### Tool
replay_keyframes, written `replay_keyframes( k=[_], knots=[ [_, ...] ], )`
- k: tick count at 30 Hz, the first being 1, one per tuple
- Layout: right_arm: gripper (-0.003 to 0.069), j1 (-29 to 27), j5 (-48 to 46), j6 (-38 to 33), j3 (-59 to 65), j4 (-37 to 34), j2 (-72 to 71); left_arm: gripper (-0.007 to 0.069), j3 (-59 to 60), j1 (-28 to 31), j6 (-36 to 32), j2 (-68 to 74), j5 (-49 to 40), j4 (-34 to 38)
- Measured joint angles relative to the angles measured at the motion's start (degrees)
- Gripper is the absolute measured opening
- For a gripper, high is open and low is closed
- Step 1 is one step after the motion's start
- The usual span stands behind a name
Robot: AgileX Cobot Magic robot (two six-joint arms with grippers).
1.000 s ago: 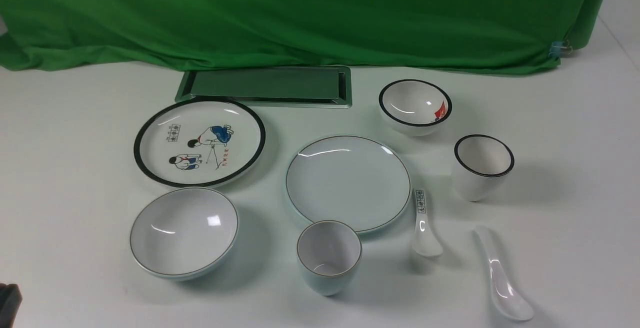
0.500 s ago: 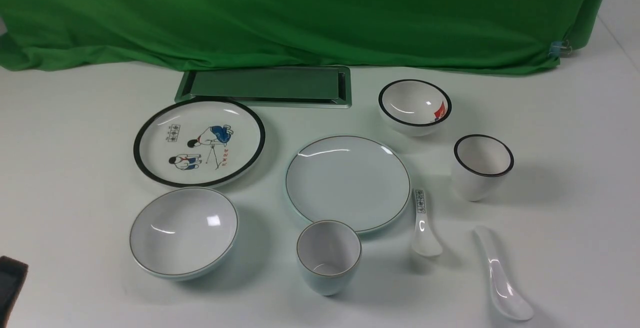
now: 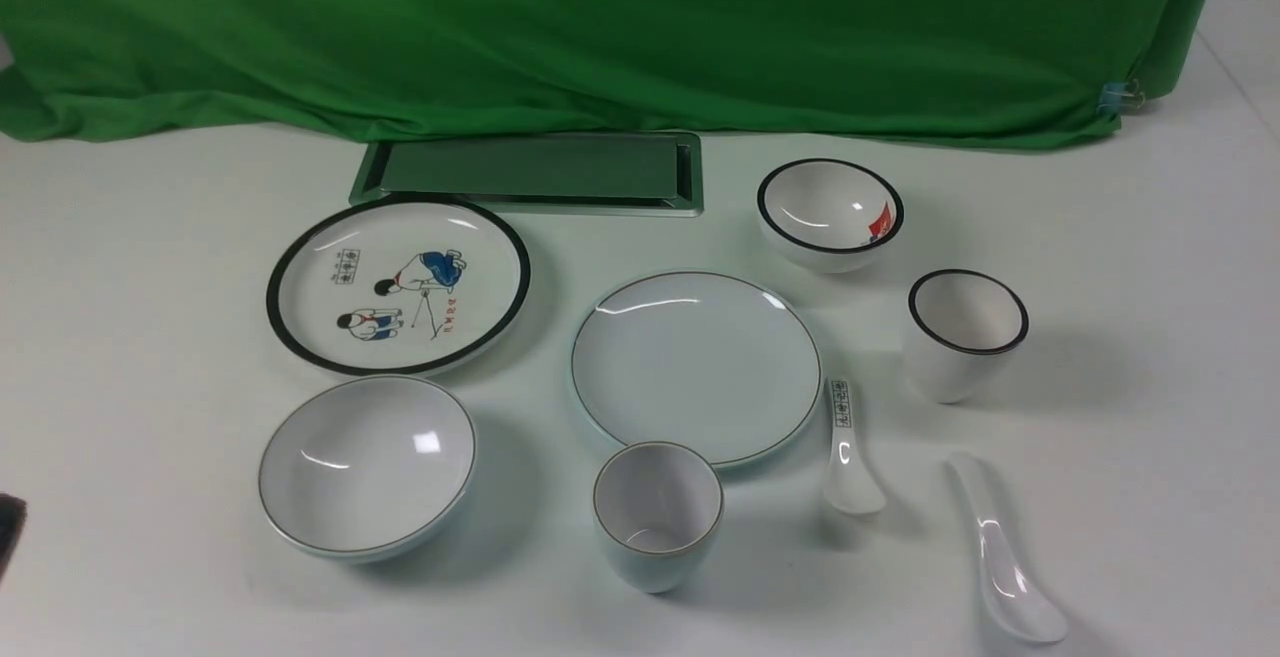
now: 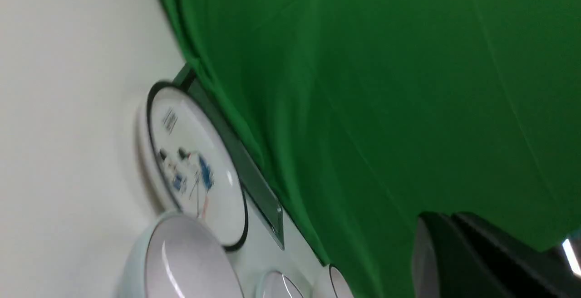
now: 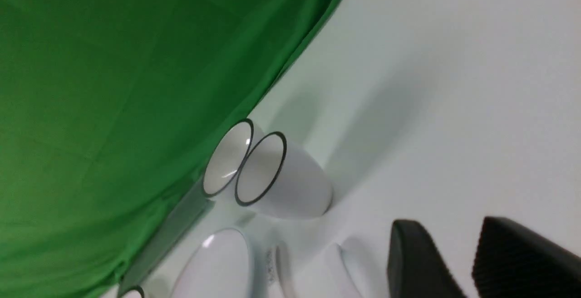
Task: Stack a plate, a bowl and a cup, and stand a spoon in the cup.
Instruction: Use the left arm to grab a blue rice bowl
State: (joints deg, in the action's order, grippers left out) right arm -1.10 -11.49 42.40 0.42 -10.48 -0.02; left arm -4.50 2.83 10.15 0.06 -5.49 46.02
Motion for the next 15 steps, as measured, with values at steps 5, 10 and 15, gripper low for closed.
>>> replay_keyframes(
  k=[5,10,15],
  knots=[
    [0.0156,3.22,0.94,-17.4,-5.65,0.0,3.52,-0.0029,-13.45,0.0,-6.29,4.26,-11.08,-16.36],
    [0.0027,5.59,0.61,-31.47,-14.52,0.0,13.93,-0.0029,-25.41,0.0,-7.46,20.58,-27.27,-32.43],
    [0.001,8.34,-8.12,-47.26,-29.89,0.0,30.6,-0.0029,-37.53,-0.2,-15.69,41.05,-46.27,-43.57]
  ],
)
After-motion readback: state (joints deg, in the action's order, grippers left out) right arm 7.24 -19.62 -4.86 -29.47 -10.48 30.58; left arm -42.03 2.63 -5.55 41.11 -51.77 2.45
